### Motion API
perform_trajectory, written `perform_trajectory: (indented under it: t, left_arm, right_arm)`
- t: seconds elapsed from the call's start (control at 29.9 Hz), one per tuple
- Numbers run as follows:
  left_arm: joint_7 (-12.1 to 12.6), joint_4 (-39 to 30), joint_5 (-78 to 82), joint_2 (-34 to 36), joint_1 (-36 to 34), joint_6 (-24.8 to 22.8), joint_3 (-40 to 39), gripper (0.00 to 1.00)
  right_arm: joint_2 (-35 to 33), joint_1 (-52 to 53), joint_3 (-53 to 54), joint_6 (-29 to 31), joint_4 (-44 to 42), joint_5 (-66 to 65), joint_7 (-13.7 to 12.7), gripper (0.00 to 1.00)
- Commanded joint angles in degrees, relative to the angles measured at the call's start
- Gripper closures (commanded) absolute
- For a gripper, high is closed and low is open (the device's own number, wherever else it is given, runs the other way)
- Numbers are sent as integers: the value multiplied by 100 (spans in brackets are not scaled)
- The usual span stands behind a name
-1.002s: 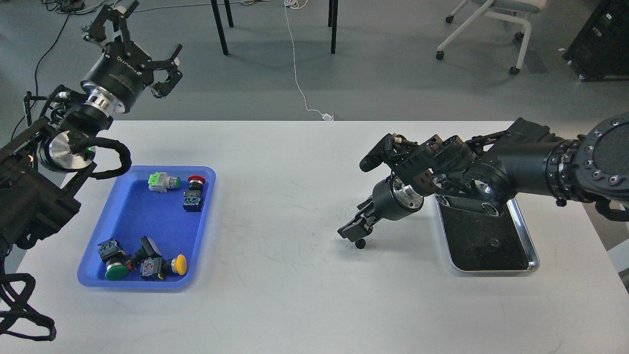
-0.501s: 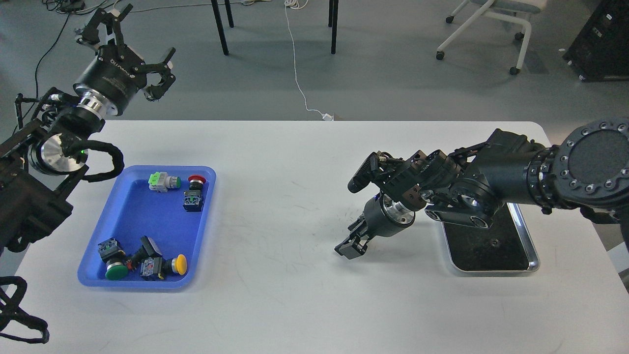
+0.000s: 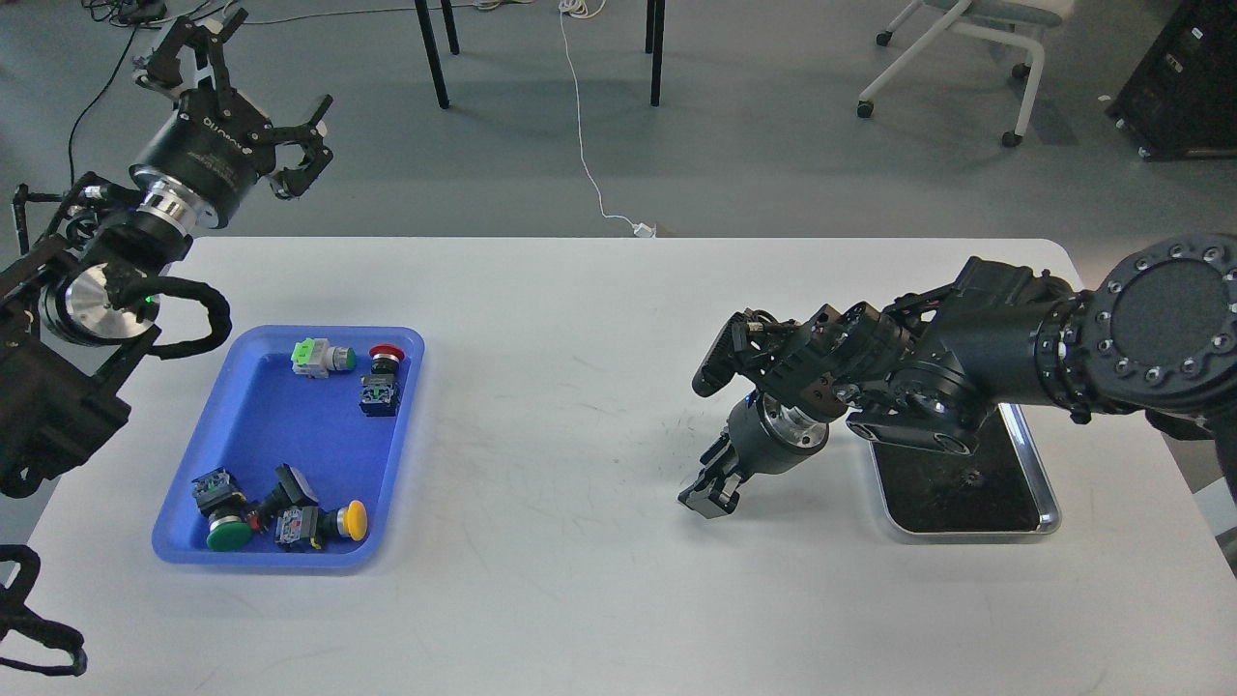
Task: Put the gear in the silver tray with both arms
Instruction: 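Lower the right gripper onto the second gear and close it, then carry the gear into the silver tray and open the right gripper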
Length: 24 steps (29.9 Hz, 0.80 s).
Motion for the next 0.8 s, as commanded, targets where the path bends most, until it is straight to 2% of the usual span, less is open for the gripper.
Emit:
perform_trajectory:
  t: [0.0, 0.43, 0.77]
  left_arm:
    - [-6, 0, 0, 6, -1, -8, -9, 3]
    - [-6, 0, 0, 164, -1, -22, -9, 3]
    - [-24, 0, 0, 182, -1, 1, -9, 3]
  right_arm:
    - [-2, 36, -17, 0, 2, -19, -6, 62]
    - [-2, 62, -35, 9, -33, -169, -6, 76]
    - [-46, 361, -61, 27, -32, -177, -6, 78]
